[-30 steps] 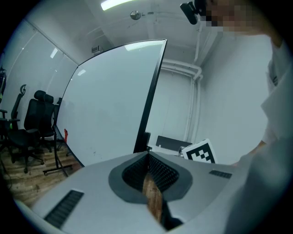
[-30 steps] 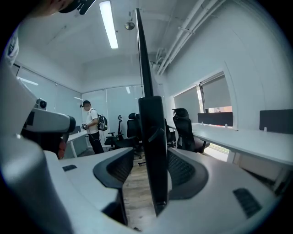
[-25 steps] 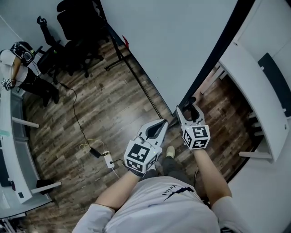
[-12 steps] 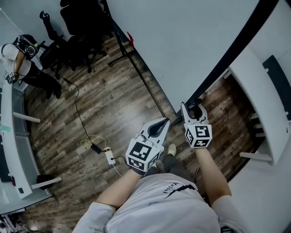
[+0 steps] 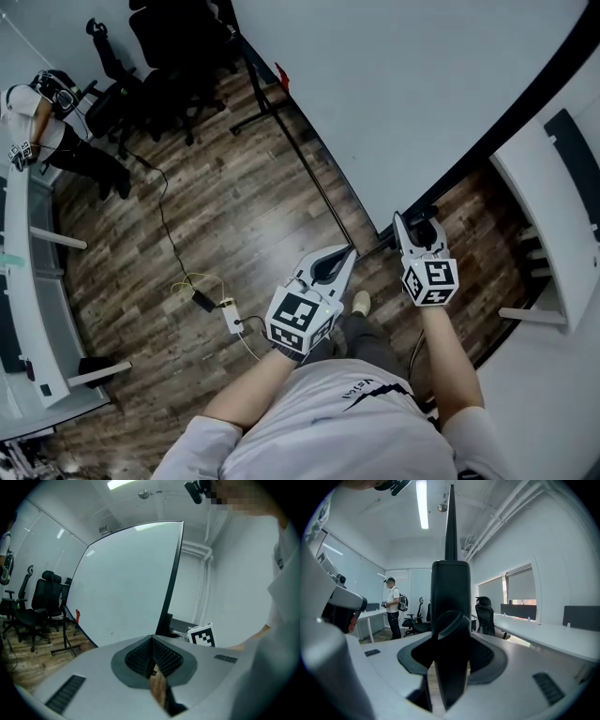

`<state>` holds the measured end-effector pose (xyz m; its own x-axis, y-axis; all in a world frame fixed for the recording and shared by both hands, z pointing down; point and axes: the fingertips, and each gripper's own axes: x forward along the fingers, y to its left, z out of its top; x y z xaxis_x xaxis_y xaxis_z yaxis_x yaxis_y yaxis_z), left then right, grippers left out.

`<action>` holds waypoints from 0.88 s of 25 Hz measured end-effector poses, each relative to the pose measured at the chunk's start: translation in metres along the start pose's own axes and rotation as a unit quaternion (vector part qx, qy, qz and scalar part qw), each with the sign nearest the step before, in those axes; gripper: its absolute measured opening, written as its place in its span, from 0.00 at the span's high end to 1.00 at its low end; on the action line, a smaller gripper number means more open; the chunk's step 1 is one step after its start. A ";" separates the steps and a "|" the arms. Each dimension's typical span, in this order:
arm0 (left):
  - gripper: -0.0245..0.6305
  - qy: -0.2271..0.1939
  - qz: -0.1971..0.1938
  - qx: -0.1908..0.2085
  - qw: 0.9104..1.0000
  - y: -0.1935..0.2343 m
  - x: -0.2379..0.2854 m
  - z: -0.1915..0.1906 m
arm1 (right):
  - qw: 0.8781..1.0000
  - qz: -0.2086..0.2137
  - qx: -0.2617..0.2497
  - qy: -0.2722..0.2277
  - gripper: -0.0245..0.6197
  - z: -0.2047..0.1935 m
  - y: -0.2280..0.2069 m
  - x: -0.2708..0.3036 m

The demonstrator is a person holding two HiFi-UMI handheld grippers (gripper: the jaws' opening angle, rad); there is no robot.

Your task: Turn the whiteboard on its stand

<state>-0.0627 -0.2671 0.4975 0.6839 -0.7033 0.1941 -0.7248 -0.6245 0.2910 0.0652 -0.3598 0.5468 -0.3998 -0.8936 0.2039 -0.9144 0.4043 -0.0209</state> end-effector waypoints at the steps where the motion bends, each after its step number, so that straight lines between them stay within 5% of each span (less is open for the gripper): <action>1: 0.94 0.002 -0.002 -0.002 1.000 -0.002 -0.001 -0.003 | 1.000 -0.001 0.001 0.001 0.67 -0.001 0.001 -0.004; 11: 0.94 0.009 -0.009 0.008 1.000 -0.054 -0.009 -0.017 | 1.000 0.005 0.002 0.004 0.67 -0.012 -0.002 -0.048; 22: 0.94 0.008 0.040 0.004 0.999 -0.142 -0.027 -0.051 | 1.000 0.023 0.001 -0.006 0.67 -0.029 0.000 -0.127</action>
<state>0.0260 -0.1418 0.4986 0.6254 -0.7452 0.2315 -0.7774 -0.5693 0.2675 0.1183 -0.2407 0.5495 -0.4425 -0.8761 0.1912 -0.8949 0.4451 -0.0317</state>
